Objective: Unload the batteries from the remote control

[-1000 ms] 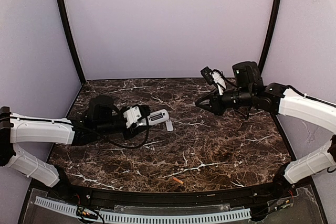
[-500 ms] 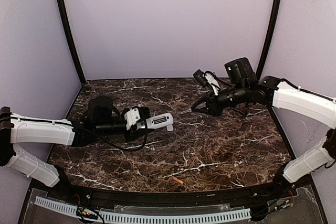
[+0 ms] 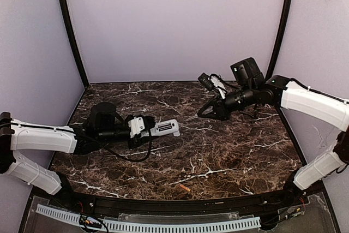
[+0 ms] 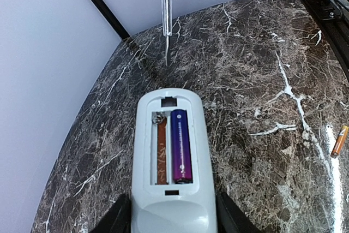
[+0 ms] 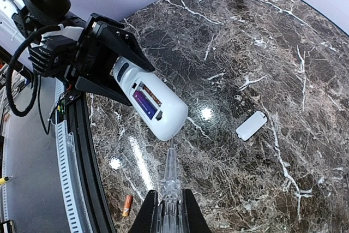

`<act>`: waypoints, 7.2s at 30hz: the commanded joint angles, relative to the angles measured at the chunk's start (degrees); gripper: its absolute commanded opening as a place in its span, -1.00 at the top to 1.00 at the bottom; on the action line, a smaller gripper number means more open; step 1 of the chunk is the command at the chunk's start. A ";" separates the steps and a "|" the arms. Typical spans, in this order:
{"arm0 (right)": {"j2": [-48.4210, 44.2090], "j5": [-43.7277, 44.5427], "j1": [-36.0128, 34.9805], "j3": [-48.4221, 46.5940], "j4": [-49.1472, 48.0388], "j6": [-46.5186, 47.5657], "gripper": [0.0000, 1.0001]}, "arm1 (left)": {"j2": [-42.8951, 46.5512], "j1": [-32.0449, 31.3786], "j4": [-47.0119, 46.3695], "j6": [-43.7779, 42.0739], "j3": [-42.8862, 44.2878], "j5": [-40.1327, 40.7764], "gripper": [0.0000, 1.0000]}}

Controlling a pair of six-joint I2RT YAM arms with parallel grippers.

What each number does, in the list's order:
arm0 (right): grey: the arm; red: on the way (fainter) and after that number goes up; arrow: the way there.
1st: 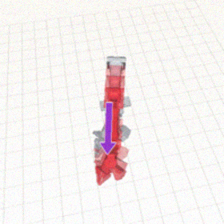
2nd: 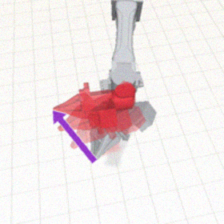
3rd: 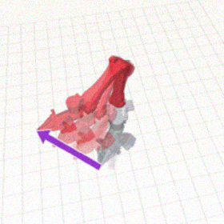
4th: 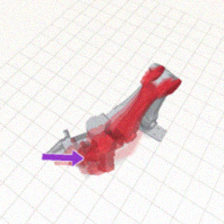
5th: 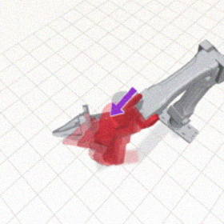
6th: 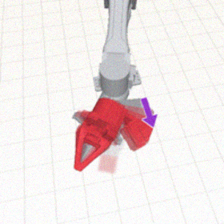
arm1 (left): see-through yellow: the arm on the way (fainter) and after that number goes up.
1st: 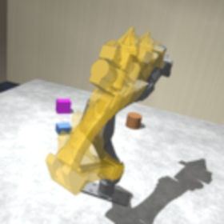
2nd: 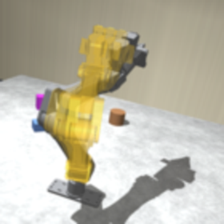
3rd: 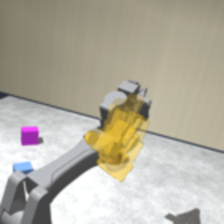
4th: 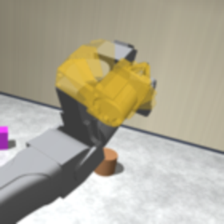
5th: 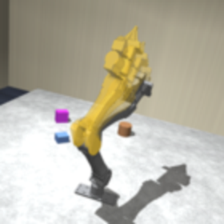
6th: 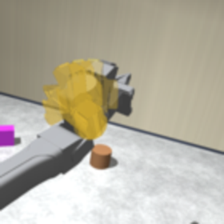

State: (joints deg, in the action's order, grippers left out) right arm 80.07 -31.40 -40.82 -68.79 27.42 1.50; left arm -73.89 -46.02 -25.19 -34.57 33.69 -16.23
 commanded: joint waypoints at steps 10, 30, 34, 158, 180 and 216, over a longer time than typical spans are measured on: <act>2.09 -4.40 -0.85 -4.35 3.80 1.77 1.00 | 2.93 0.14 0.42 -8.20 -0.96 1.20 0.99; 8.49 -5.12 -5.10 -9.15 3.02 -1.04 1.00 | 3.07 0.16 1.63 -16.41 -1.97 2.65 0.99; 9.79 -4.72 -6.03 -10.22 2.75 -1.41 1.00 | 3.08 0.12 1.25 -18.21 -2.37 2.62 0.99; 33.48 -2.91 -12.03 -14.78 2.81 3.09 1.00 | -6.91 -1.09 2.52 -27.72 -3.39 6.04 0.99; 38.99 -4.67 -10.18 -20.37 6.79 -1.44 1.00 | -6.06 -1.09 3.90 -28.45 -2.95 6.21 0.99; 39.32 0.88 -9.85 -23.96 9.61 3.37 1.00 | -4.19 -1.04 7.30 -27.33 -1.88 3.14 0.99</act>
State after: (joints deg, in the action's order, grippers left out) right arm 117.47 -35.14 -50.57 -91.50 34.79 5.72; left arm -81.38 -47.07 -16.34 -62.08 29.32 -9.82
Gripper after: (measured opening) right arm 0.099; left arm 0.480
